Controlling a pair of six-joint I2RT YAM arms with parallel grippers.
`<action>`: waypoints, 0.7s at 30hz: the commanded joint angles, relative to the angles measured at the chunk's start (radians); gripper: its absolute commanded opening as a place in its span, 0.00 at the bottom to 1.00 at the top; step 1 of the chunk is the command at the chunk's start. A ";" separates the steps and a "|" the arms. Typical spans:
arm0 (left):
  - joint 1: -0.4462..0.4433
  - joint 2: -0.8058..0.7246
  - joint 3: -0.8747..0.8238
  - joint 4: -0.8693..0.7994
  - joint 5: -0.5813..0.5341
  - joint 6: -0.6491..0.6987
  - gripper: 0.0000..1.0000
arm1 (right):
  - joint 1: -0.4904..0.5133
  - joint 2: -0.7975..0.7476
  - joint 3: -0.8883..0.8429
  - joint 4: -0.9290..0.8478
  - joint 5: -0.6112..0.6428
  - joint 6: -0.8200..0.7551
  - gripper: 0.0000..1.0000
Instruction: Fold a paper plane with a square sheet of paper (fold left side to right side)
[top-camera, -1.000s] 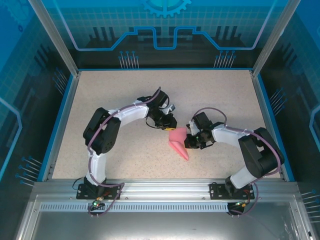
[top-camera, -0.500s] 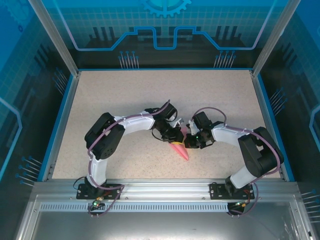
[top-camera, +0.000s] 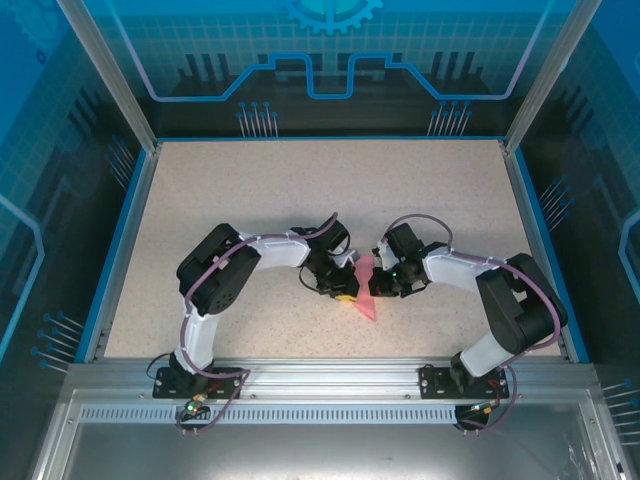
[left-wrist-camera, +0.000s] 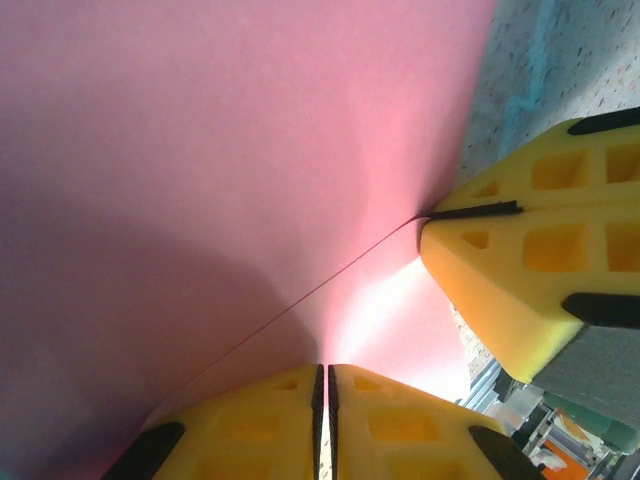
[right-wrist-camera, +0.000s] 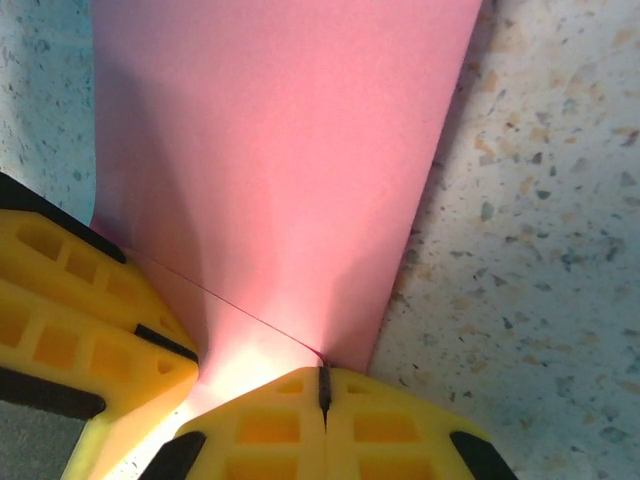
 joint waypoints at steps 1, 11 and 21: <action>0.004 0.011 -0.031 -0.009 -0.036 -0.003 0.13 | 0.002 0.032 -0.018 -0.109 0.038 -0.016 0.00; 0.004 0.022 -0.065 -0.025 -0.078 0.000 0.12 | -0.012 -0.090 0.021 -0.098 0.008 -0.012 0.25; 0.005 0.016 -0.077 -0.025 -0.085 -0.002 0.11 | -0.011 -0.219 -0.021 -0.162 -0.231 -0.014 0.34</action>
